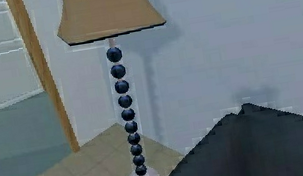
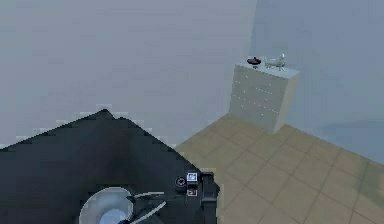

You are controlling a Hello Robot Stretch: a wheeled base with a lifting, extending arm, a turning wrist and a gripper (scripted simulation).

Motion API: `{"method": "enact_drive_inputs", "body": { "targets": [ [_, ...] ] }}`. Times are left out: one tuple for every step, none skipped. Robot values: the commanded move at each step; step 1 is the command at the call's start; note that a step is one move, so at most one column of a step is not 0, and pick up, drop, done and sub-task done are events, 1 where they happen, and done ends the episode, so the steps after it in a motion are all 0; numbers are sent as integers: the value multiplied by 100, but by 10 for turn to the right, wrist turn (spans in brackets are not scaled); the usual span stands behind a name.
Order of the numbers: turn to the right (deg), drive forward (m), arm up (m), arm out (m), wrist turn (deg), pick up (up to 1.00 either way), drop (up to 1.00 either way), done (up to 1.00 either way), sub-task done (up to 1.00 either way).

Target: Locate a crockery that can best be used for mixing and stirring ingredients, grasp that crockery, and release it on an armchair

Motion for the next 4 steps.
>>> {"method": "enact_drive_inputs", "body": {
  "targets": [
    [0, 0, -32, 0, 0, 0, 0, 0, 0],
    [0, 0, 0, 0, 0, 0, 100, 0, 0],
    [0, 0, 10, 0, 0, 0, 0, 0, 0],
    [0, 0, 0, -8, 0, 0, 0, 0, 0]
  ]
}}
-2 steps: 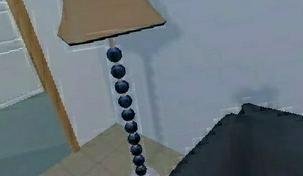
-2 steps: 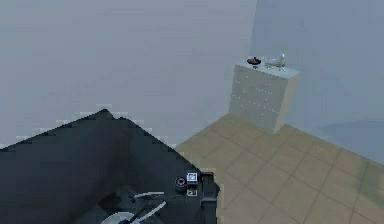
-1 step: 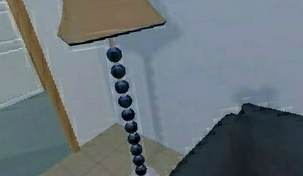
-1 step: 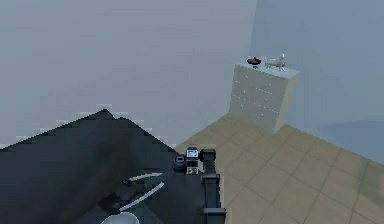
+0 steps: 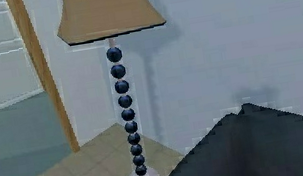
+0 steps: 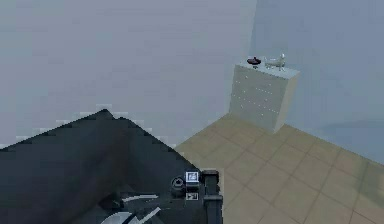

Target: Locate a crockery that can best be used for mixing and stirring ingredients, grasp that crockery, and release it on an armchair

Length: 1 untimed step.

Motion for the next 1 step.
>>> {"method": "enact_drive_inputs", "body": {
  "targets": [
    [0, 0, 0, 0, 0, 0, 0, 100, 0]
  ]
}}
